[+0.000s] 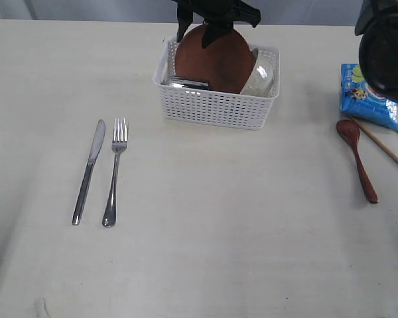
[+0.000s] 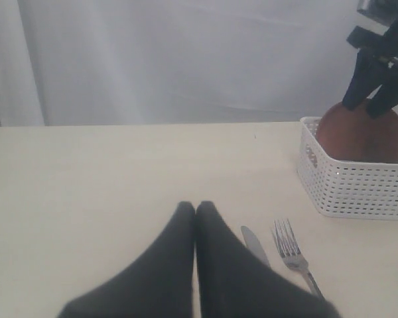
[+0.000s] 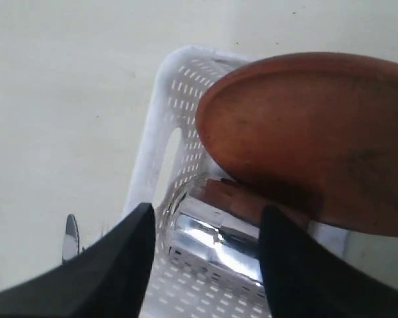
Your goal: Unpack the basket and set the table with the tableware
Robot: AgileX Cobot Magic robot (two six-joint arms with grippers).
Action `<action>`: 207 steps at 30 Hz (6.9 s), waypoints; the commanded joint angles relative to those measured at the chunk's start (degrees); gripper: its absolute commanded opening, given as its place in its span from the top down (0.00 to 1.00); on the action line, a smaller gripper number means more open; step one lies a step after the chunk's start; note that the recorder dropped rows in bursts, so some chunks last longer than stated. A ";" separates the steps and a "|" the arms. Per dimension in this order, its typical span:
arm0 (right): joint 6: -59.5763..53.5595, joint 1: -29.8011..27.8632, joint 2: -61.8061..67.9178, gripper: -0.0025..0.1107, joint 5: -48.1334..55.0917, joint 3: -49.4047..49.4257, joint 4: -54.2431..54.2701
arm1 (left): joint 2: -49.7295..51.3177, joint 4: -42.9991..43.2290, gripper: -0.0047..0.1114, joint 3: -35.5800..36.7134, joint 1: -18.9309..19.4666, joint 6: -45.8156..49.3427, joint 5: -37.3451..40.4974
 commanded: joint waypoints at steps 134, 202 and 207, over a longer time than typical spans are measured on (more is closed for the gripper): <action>-69.18 24.32 6.46 0.98 -0.02 -1.37 -32.31 | -0.21 -0.18 0.96 0.16 -0.06 0.02 -0.71; -39.38 20.63 -3.89 0.74 -0.02 -1.37 -40.60 | -0.21 -0.18 0.96 0.16 -0.06 0.02 -0.71; -30.58 12.76 -7.04 0.98 -0.02 0.27 -37.65 | -0.21 -0.18 0.96 0.16 -0.06 0.02 -0.71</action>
